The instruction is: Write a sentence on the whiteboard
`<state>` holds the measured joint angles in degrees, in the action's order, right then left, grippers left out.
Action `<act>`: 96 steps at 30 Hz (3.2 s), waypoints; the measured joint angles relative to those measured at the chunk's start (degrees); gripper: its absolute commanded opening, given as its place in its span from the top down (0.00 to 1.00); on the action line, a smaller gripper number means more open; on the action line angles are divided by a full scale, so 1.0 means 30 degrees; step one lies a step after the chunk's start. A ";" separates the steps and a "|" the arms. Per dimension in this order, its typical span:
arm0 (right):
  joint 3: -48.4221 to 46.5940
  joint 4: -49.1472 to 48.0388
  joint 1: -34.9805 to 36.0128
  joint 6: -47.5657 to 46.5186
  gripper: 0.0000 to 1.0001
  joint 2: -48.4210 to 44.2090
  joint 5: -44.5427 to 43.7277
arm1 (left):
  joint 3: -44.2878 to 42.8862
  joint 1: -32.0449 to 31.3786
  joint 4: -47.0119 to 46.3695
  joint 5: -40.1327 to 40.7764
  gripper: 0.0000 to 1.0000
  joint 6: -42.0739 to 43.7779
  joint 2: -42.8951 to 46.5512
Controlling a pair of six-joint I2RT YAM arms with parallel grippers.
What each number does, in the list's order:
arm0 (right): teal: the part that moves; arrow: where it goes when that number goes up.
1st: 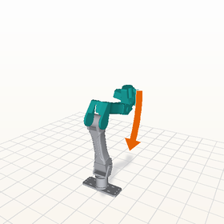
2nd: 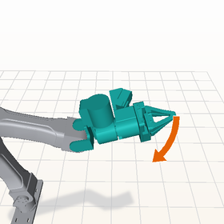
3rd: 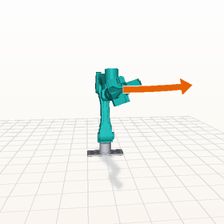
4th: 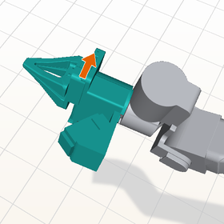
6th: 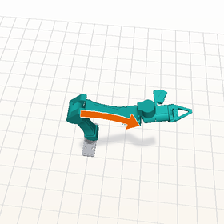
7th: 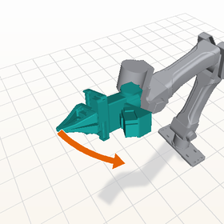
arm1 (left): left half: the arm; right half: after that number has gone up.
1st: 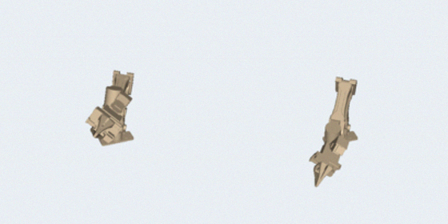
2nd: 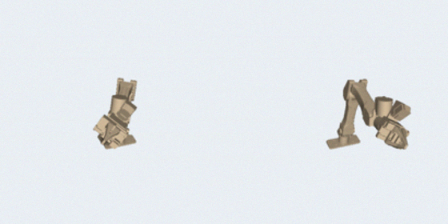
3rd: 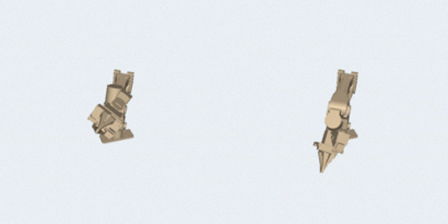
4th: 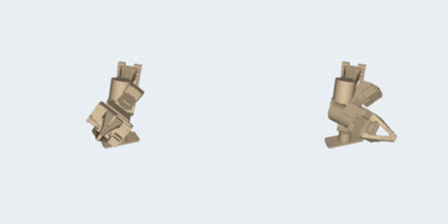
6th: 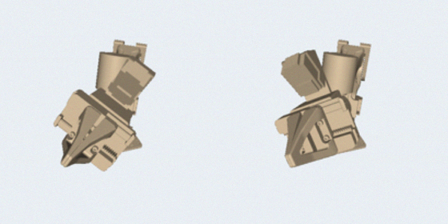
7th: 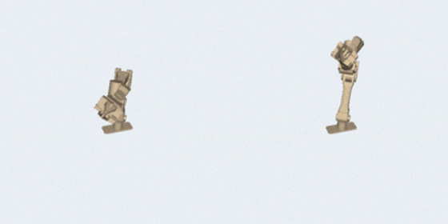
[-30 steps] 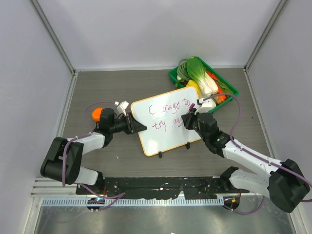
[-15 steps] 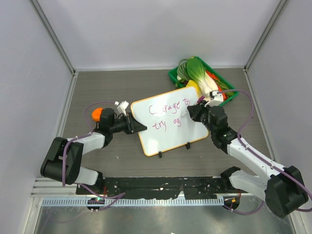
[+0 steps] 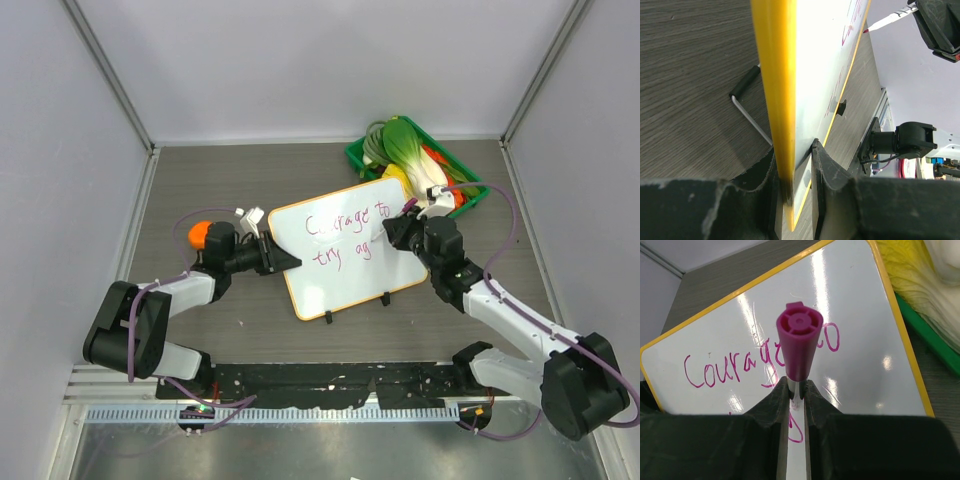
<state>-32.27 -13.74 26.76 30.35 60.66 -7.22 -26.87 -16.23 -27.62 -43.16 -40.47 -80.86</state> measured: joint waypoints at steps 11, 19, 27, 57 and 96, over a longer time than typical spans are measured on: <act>0.0000 -0.0270 0.0000 0.0000 0.99 0.0641 -0.0270 | 0.0000 0.0000 0.0007 0.0007 1.00 0.0000 0.0000; 0.0000 -0.0845 -0.0087 -0.0007 0.99 0.0998 -0.0182 | 0.0000 0.0000 0.0022 0.0007 1.00 0.0000 -0.0007; 0.0007 -0.1005 -0.0087 -0.0015 0.99 0.1049 0.0342 | 0.0000 0.0000 0.0029 0.0007 1.00 0.0000 -0.0007; 0.0772 -0.0401 -0.0087 0.0007 0.99 0.0248 0.0248 | 0.0000 0.0000 0.0029 0.0007 1.00 0.0000 -0.0007; 0.0532 -0.0226 -0.0087 -0.0015 0.99 0.0270 -0.0197 | 0.0000 0.0000 0.0036 0.0007 1.00 0.0000 -0.0007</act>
<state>-30.68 -14.41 26.50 30.30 61.47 -7.81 -26.87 -16.23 -27.51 -43.13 -40.47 -80.88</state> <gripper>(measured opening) 0.172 0.242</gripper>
